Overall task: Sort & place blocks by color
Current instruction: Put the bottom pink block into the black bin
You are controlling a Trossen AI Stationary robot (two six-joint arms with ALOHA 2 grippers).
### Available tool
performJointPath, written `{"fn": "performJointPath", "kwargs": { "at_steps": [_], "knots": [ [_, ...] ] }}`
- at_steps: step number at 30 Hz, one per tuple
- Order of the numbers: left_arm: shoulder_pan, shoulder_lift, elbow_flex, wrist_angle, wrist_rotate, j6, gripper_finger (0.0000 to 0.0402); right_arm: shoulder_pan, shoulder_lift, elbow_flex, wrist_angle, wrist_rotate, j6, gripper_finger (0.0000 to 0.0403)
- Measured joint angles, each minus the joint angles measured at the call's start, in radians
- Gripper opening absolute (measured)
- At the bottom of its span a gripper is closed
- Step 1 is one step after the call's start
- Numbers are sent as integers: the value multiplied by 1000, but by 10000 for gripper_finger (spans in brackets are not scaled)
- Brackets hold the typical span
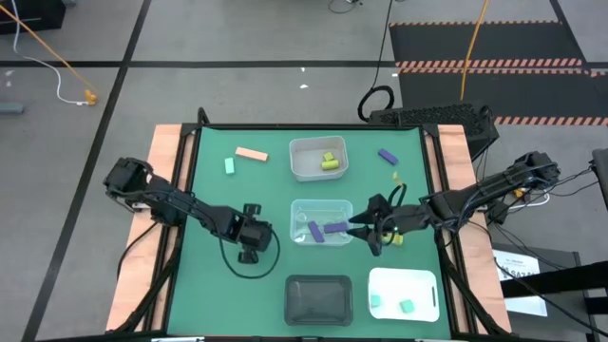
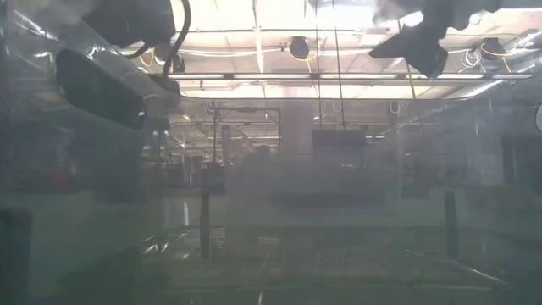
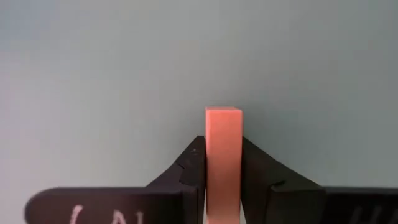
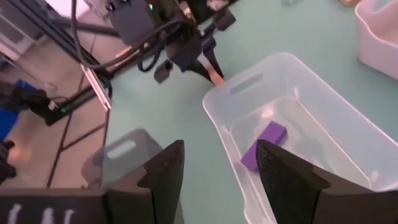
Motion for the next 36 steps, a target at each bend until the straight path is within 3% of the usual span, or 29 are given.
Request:
{"fn": "performJointPath", "kwargs": {
  "at_steps": [10, 15, 18, 23, 27, 36],
  "knots": [
    [73, -242, 1, 82, -27, -140, 63, -58, 0, 0, 105, 0, -65, 189],
    [130, -383, 1, 280, -105, -204, 60, -112, 30, 0, 160, 49, -158, 189],
    [153, -428, 3, 455, -131, -230, 60, -142, 78, 1, 290, 46, -217, 189],
    [160, -428, 3, 731, -135, -230, 60, -173, 201, 2, 616, 42, -340, 189],
    [147, -399, 2, 828, -147, -237, 60, -189, 287, 2, 855, 29, -396, 191],
    [139, -281, 3, 1060, -161, -233, 60, -217, 421, 5, 1054, -13, -364, 219]
  ]
}}
